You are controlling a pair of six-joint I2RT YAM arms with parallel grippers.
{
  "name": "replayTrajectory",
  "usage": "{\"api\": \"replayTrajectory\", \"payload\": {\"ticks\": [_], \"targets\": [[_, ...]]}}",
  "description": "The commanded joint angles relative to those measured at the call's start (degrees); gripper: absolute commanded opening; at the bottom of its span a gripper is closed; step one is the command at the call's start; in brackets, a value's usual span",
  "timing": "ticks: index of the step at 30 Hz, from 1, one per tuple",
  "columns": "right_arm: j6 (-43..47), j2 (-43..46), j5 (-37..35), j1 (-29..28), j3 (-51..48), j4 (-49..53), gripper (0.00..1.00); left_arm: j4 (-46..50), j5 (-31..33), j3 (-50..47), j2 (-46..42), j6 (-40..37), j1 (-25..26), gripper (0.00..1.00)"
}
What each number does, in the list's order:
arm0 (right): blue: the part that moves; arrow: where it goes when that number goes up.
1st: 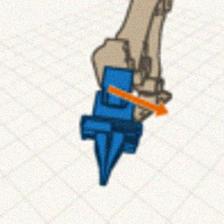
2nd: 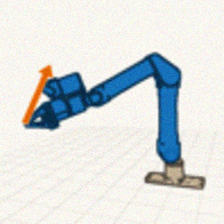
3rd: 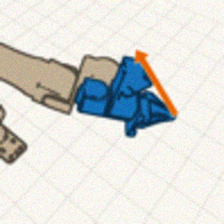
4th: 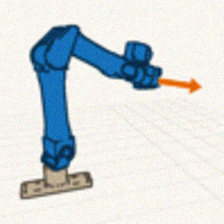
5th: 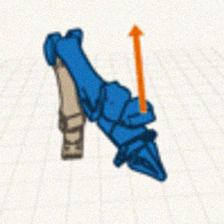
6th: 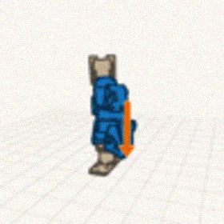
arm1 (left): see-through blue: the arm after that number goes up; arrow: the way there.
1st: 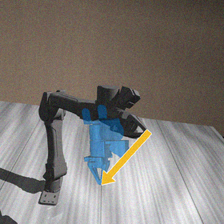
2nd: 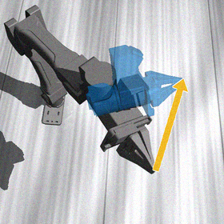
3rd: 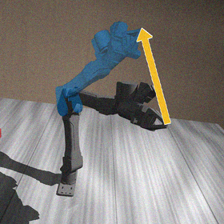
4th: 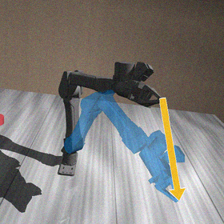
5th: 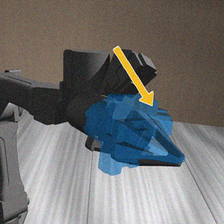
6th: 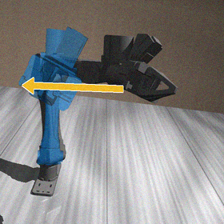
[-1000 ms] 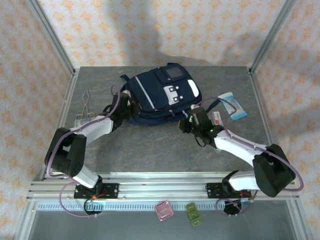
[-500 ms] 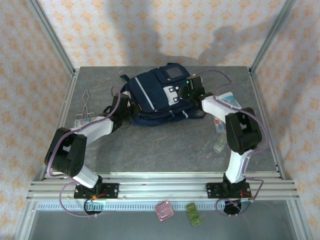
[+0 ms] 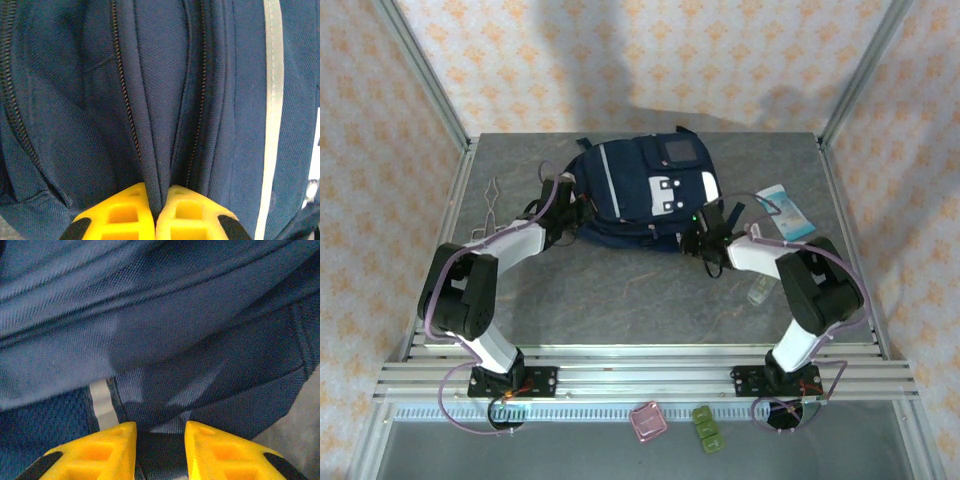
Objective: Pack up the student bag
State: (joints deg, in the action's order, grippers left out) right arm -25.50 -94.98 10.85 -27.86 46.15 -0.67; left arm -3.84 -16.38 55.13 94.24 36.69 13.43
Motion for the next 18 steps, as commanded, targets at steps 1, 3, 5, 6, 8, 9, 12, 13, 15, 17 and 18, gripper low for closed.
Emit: {"api": "replayTrajectory", "payload": {"ticks": [1,3,5,6,8,9,12,13,15,17,18], "targets": [[-3.2,5.3,2.6,-2.3,-3.0,6.4,0.31,-1.5,3.2,3.8,0.4,-1.3,-0.6,0.00],[-3.1,9.2,2.7,-2.8,-1.9,6.6,0.32,-1.4,3.1,3.4,-0.2,-1.2,-0.6,0.05],[-2.3,11.4,3.6,-2.8,1.0,6.7,0.38,-1.7,3.4,2.2,-1.3,-0.7,-0.6,0.16],[-1.8,11.6,4.3,-2.8,2.8,6.6,0.43,-1.8,3.5,1.5,-2.1,-0.5,-0.6,0.24],[-0.8,10.6,6.2,-2.8,6.6,6.3,0.46,-2.5,3.2,-0.3,-4.0,0.6,-0.5,0.36],[-0.4,9.3,7.7,-2.8,8.8,6.1,0.47,-3.1,3.2,-1.5,-5.3,1.4,-0.5,0.39],[-0.9,4.2,13.4,-2.7,14.4,4.3,0.48,-5.5,2.4,-5.6,-9.5,4.1,-0.3,0.44],[-1.5,2.5,15.1,-2.7,15.6,3.2,0.49,-6.0,2.4,-6.8,-10.8,4.9,0.0,0.46],[-3.2,-1.5,18.5,-2.7,18.6,1.1,0.49,-7.1,2.7,-9.4,-13.5,6.4,1.1,0.47],[-4.4,-4.9,19.6,-2.7,21.1,0.6,0.50,-8.3,2.8,-11.8,-15.5,7.9,2.3,0.48],[-4.8,-6.8,19.0,-2.7,22.4,0.8,0.51,-8.7,2.9,-12.9,-16.4,8.6,2.9,0.49]]}}
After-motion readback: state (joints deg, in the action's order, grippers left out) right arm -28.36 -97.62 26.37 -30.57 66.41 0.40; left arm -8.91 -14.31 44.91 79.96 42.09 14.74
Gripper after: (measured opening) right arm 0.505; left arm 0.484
